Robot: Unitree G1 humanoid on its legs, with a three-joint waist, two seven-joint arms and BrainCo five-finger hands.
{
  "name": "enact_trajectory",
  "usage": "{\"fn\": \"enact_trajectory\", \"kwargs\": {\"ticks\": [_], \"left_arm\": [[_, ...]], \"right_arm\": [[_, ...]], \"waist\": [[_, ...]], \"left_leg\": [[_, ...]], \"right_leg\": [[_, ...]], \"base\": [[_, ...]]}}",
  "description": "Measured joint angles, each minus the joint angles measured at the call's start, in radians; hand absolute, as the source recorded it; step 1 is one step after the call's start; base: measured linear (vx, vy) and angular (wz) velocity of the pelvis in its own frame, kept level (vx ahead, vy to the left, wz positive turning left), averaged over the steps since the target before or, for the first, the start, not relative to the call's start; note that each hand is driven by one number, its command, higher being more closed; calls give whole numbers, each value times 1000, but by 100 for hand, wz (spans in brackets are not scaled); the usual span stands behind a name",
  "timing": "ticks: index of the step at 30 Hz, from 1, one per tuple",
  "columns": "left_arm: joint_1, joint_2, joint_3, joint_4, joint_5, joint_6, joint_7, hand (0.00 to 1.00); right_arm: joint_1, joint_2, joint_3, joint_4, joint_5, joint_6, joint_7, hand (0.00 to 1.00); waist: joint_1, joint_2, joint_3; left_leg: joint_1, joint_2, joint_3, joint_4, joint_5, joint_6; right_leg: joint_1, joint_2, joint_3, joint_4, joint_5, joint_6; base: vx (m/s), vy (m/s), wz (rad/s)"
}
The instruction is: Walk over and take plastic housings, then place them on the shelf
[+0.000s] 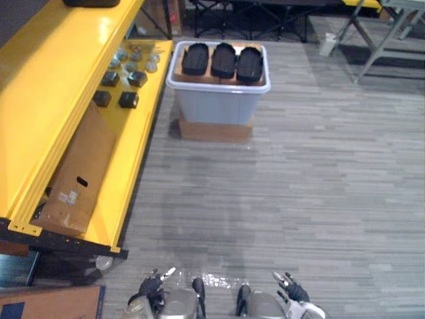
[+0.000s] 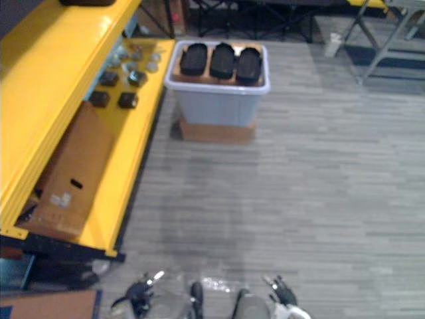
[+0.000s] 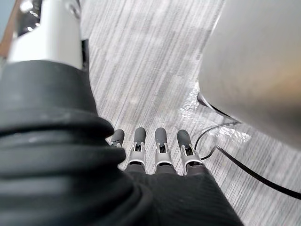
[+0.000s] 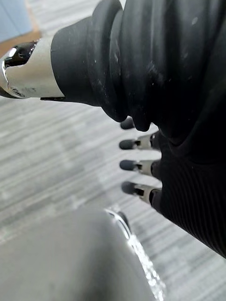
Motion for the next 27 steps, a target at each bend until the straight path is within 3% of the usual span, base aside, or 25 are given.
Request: {"fn": "enact_trajectory", "kwargs": {"ticks": [5, 7, 8, 9, 11, 14, 15, 18, 21, 23, 24, 25, 26, 27], "left_arm": [[30, -6, 43, 4, 1, -19, 32, 0], [34, -13, 79, 6, 5, -28, 38, 0], [43, -7, 90, 9, 33, -37, 38, 0], [64, -2, 94, 18, 77, -40, 38, 0], [85, 20, 95, 36, 97, -38, 39, 0], [86, 54, 97, 18, 120, -39, 41, 0], [64, 54, 93, 13, 121, -39, 41, 0], [-6, 36, 65, 9, 120, -45, 42, 0], [-44, 27, 20, -4, 119, -55, 58, 0], [-40, 18, 2, -34, 119, -55, 66, 0], [-45, 14, 2, -55, 114, -49, 71, 0], [-46, 1, 6, -58, 99, -24, 73, 0], [-44, -4, 13, -54, 80, -12, 74, 0], [-35, -17, 40, -41, 70, 12, 73, 0]], "right_arm": [[22, -13, -2, 7, -5, 0, -2, 0], [27, -23, -4, 18, -5, 0, -2, 0], [37, -29, -5, 23, -5, 0, -1, 0], [39, -35, -5, 24, -4, 0, 4, 0], [47, -38, -4, 28, -4, -1, 8, 0], [60, -17, -1, 72, 9, 7, 25, 0], [67, -12, -3, 86, 21, 8, 28, 0], [87, -1, -36, 104, 40, 19, 49, 0], [107, 25, -93, 123, 39, 32, 66, 0], [132, 23, -99, 120, 41, 38, 66, 0], [134, 16, -95, 124, 36, 43, 65, 0], [131, -9, -87, 119, 25, 39, 65, 0], [124, -14, -79, 116, 11, 35, 64, 0], [95, -26, -79, 114, -12, 25, 65, 0]], "waist": [[-5, 6, -29], [-3, 0, -27], [-5, 0, -29], [-7, 6, -26], [-17, 12, -20], [-13, -23, -25], [-13, -29, -25], [-21, -27, -23], [-45, -22, -25], [-61, -2, -47], [-63, 3, -52], [-67, 19, -55], [-64, 27, -50], [-54, 37, -38]], "left_leg": [[-1, -6, -21, 34, -17, 5], [-36, -2, -25, 141, -79, 9], [-55, 0, -31, 214, -137, 24], [-68, 10, -33, 272, -182, 35], [-74, 49, -35, 332, -223, 44], [-85, 100, -39, 331, -236, 26], [-99, 115, -38, 330, -242, 15], [-89, 128, -33, 326, -271, -9], [15, 152, -20, 270, -308, -62], [79, 183, -22, 210, -292, -102], [39, 208, -30, 306, -279, -125], [-46, 235, -20, 479, -221, -149], [-93, 250, -17, 585, -166, -129], [-157, 267, -20, 711, -161, -116]], "right_leg": [[21, -11, -24, 9, -10, 12], [8, -22, -28, 77, -51, 29], [-5, -35, -35, 163, -83, 52], [-74, -43, -16, 335, -87, 48], [-193, -35, 18, 518, -95, 22], [-246, 41, 39, 239, -69, 26], [-262, 64, 43, 110, -22, 30], [-282, 76, 63, -61, 71, 37], [-259, 91, 66, -22, 152, 2], [-240, 118, 54, 12, 148, -14], [-234, 124, 27, 35, 165, -68], [-212, 138, 24, 32, 136, -88], [-191, 140, 25, 20, 127, -95], [-134, 141, 28, -5, 114, -109]], "base": [[-32, 29, 13], [-28, 59, 16], [-21, 75, 1], [-34, 107, -3], [5, 92, -2], [100, -27, 0], [120, -51, -16], [300, -88, -20], [439, -160, -11], [562, -195, 25], [524, -194, 28], [507, -219, 18], [490, -192, 1], [478, -156, -5]]}}
